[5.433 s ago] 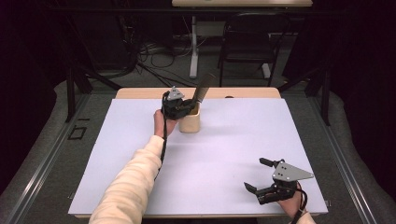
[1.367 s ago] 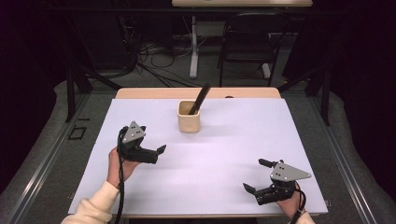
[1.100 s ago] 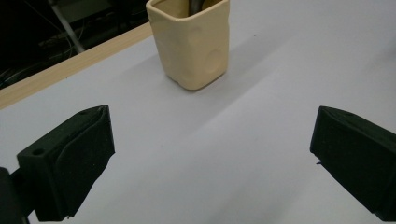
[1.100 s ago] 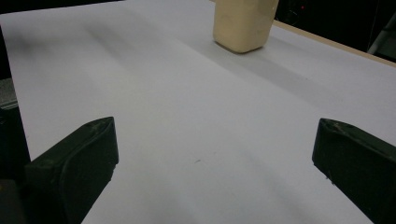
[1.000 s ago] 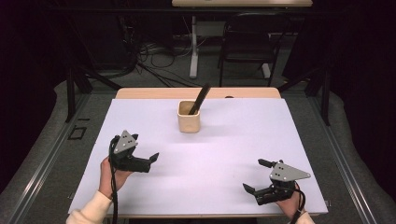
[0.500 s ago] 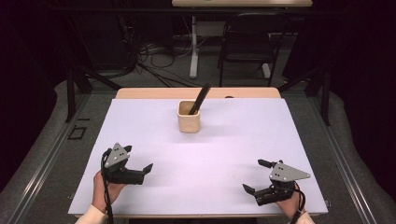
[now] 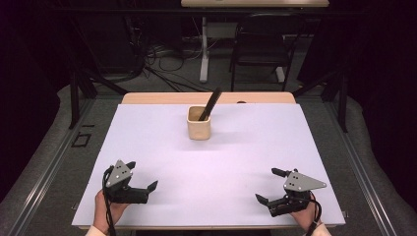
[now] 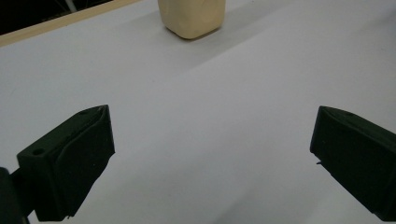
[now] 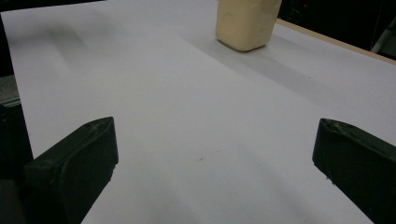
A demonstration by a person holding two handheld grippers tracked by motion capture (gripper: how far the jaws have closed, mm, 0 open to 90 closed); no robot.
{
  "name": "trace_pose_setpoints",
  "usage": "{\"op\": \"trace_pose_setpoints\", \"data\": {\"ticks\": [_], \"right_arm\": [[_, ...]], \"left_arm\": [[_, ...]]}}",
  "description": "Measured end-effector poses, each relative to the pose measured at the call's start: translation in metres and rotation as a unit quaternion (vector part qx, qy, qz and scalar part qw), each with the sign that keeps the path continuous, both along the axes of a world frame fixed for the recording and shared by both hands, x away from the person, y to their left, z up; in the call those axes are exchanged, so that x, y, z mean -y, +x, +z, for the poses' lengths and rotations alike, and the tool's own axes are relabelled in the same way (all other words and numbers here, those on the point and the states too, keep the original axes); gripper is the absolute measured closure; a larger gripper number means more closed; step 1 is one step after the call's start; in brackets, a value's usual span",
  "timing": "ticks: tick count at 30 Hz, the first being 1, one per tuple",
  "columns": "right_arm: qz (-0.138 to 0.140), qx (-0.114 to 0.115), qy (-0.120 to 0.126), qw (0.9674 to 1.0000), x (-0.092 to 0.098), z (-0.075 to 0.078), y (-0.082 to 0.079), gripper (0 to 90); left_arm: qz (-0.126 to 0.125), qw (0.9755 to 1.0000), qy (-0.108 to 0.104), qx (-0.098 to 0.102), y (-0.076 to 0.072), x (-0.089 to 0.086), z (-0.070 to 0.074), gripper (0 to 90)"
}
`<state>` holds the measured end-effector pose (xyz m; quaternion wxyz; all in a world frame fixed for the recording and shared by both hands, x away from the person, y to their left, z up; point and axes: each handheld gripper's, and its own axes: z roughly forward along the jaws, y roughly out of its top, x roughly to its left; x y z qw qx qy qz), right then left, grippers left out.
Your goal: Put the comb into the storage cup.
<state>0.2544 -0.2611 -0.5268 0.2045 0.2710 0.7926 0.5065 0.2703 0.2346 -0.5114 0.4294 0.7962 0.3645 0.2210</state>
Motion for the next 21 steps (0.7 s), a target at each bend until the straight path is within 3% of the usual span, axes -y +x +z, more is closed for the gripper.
{"op": "trace_pose_setpoints", "data": {"ticks": [21], "right_arm": [[0.0,-0.003,0.001,1.0,0.0,0.0,-0.001,0.0]], "left_arm": [[0.012,0.9998,0.017,0.004,-0.024,-0.011,-0.016,0.0]]}}
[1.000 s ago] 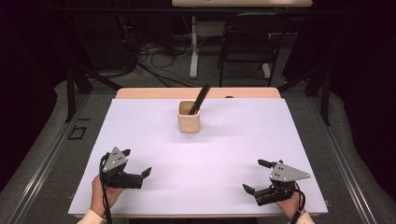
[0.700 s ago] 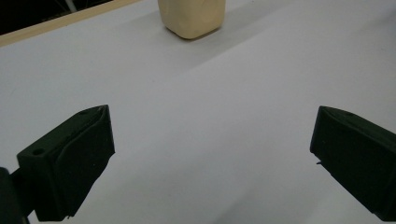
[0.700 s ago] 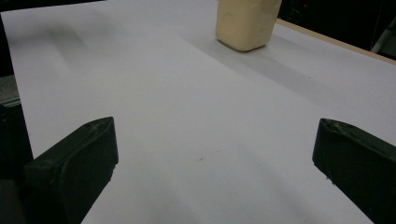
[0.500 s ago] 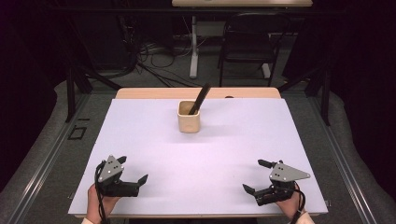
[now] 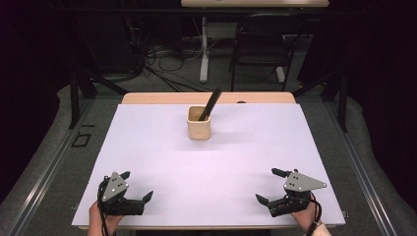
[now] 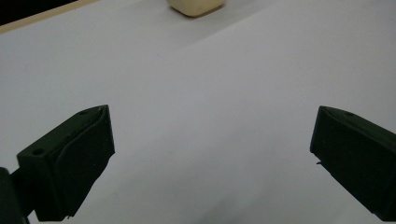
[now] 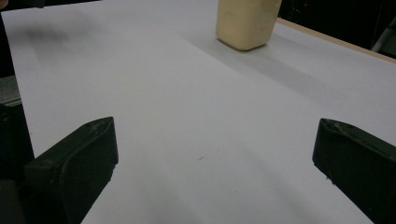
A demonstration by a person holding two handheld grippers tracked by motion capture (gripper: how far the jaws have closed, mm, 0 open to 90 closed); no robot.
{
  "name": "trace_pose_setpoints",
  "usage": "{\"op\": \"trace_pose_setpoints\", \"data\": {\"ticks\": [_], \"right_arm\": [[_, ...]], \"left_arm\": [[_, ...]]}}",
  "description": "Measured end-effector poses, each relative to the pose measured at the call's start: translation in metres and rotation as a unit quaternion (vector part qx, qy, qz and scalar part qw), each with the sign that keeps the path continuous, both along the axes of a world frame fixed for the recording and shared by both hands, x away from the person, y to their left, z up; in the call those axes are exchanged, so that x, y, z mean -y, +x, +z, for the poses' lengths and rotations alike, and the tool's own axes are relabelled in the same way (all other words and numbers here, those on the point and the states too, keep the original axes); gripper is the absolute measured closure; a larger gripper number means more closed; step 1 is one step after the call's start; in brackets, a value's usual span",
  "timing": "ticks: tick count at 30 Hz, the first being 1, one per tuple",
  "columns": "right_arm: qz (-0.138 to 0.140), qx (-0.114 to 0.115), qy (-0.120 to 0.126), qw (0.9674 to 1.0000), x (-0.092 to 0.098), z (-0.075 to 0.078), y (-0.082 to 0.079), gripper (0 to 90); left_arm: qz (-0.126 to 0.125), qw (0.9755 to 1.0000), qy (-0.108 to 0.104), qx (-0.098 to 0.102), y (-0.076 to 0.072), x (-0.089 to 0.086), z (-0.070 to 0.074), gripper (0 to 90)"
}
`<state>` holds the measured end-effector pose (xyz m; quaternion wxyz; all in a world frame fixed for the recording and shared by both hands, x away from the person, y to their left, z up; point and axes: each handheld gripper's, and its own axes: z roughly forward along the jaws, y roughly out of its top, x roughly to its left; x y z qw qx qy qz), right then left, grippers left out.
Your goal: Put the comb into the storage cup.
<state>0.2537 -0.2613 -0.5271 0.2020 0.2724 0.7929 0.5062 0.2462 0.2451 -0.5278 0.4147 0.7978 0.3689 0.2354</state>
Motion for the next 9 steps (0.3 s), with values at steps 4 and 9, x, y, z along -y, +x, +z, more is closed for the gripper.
{"op": "trace_pose_setpoints", "data": {"ticks": [4,9], "right_arm": [[0.001,0.001,0.0,1.0,-0.0001,0.0001,0.0002,0.0],[0.0,0.001,-0.001,1.0,0.0,0.0,0.0002,0.0]], "left_arm": [[-0.001,1.0,-0.001,0.005,-0.0022,-0.0007,-0.001,0.0],[0.001,0.9999,-0.007,0.012,-0.0021,-0.0029,0.0001,0.0]]}}
